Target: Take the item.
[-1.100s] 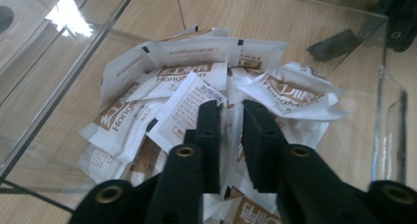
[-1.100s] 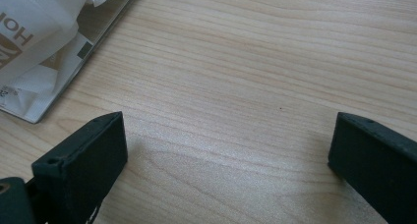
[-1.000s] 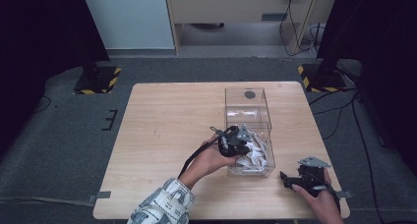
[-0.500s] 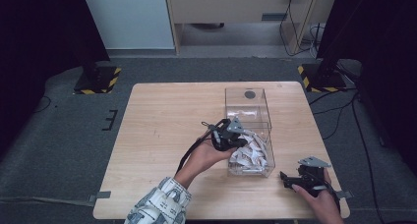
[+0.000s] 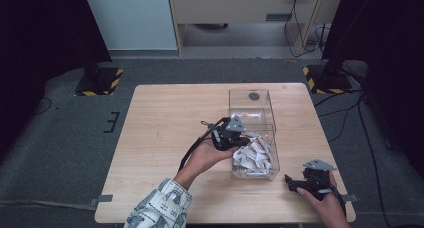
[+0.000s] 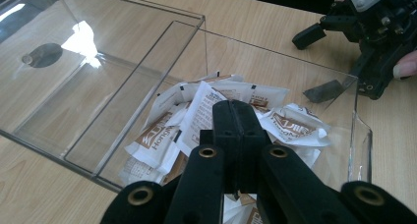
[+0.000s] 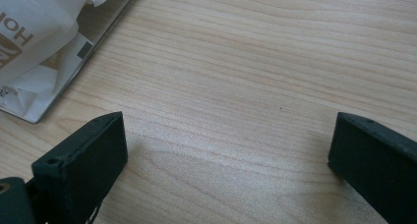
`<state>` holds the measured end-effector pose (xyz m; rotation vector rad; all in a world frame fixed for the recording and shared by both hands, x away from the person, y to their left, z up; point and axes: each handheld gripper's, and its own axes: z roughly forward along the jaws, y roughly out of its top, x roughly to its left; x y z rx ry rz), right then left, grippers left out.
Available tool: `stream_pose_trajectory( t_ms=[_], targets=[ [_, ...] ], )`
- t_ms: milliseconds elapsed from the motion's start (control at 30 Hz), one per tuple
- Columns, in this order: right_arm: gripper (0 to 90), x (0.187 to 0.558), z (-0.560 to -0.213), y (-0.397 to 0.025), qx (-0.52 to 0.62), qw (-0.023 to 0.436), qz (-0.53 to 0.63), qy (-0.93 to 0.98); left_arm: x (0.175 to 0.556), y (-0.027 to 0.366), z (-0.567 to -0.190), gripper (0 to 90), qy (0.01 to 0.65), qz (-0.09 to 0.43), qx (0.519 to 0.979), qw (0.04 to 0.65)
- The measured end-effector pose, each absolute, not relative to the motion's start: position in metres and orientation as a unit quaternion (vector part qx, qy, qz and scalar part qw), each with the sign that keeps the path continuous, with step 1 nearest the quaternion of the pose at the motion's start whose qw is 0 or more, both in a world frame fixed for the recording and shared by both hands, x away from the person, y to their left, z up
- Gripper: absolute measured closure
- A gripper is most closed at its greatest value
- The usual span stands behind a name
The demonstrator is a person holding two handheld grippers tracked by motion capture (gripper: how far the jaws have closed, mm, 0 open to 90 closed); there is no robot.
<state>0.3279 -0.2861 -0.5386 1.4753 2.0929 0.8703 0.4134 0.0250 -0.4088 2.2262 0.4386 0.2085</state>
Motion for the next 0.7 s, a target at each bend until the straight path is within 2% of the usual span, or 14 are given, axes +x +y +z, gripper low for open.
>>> stream_pose_trajectory(
  t_ms=[700],
  targets=[
    [1.6,0.328,-0.539,-0.286,0.532,0.217,0.314,0.756,0.411,0.046,-0.385,89.7,0.176,0.080,0.864,0.465]
  ],
)
